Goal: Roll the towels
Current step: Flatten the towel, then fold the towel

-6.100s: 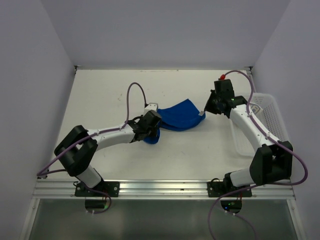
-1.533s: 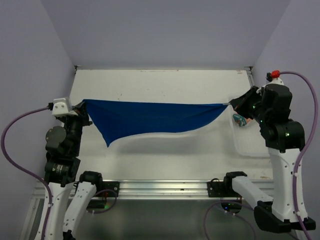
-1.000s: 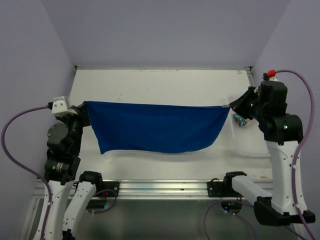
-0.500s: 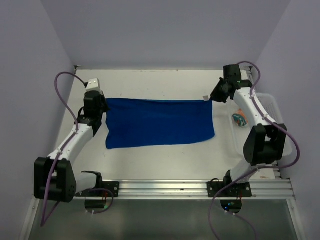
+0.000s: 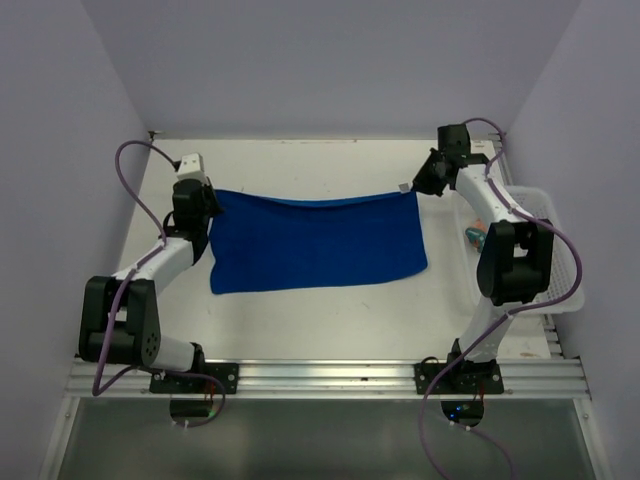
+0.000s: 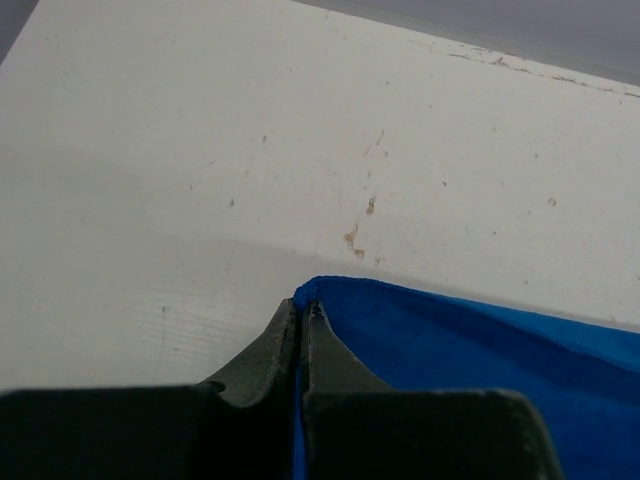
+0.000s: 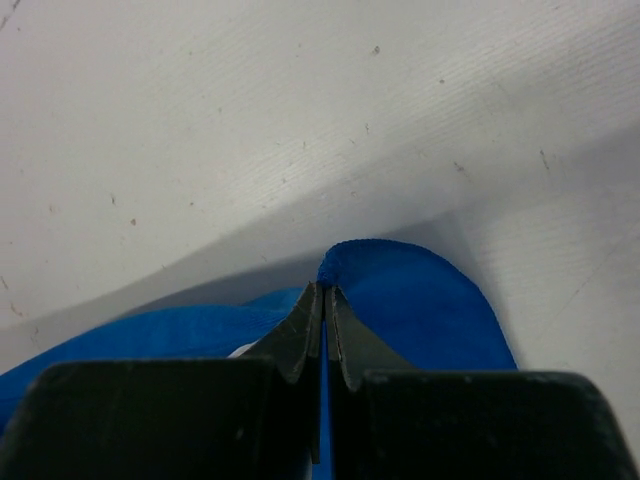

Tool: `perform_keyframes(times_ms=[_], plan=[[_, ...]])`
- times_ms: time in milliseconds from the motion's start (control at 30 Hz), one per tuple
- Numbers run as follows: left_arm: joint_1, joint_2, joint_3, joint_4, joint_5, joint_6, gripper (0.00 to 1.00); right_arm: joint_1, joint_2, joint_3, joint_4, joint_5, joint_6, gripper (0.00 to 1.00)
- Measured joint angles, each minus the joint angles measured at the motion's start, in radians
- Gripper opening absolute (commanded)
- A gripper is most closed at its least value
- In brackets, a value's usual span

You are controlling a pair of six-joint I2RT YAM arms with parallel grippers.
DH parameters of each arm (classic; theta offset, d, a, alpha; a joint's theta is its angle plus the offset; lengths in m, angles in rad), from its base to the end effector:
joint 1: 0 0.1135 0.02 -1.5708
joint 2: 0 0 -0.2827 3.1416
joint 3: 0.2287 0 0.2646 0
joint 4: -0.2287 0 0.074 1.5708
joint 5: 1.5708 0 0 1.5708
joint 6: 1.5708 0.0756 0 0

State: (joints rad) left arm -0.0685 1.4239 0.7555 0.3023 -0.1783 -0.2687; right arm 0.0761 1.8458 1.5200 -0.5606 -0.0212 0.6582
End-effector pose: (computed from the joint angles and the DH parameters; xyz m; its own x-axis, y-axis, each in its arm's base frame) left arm 0.3567 -0.0110 0.2274 -0.3183 -0.2400 -0.9171 -0.1891 0.9640 -0.1867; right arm 0.4533 0.0362 0.2440 -0.6658 0.5626 -0.4901 0.4019 0.8238 0.3997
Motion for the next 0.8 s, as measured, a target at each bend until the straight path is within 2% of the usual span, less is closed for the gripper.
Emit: perform_keyframes(times_ms=[500,800], plan=[[0.018,-0.07,-0.099,0.073,-0.04,-0.01,0.0,-0.011,-0.018,-0.016,0.162,-0.077,-0.041,0.0],[0.023,-0.084,-0.154,0.108,-0.043,-0.027,0.0,-0.011,-0.031,-0.046,0.185,-0.087,-0.059,0.0]])
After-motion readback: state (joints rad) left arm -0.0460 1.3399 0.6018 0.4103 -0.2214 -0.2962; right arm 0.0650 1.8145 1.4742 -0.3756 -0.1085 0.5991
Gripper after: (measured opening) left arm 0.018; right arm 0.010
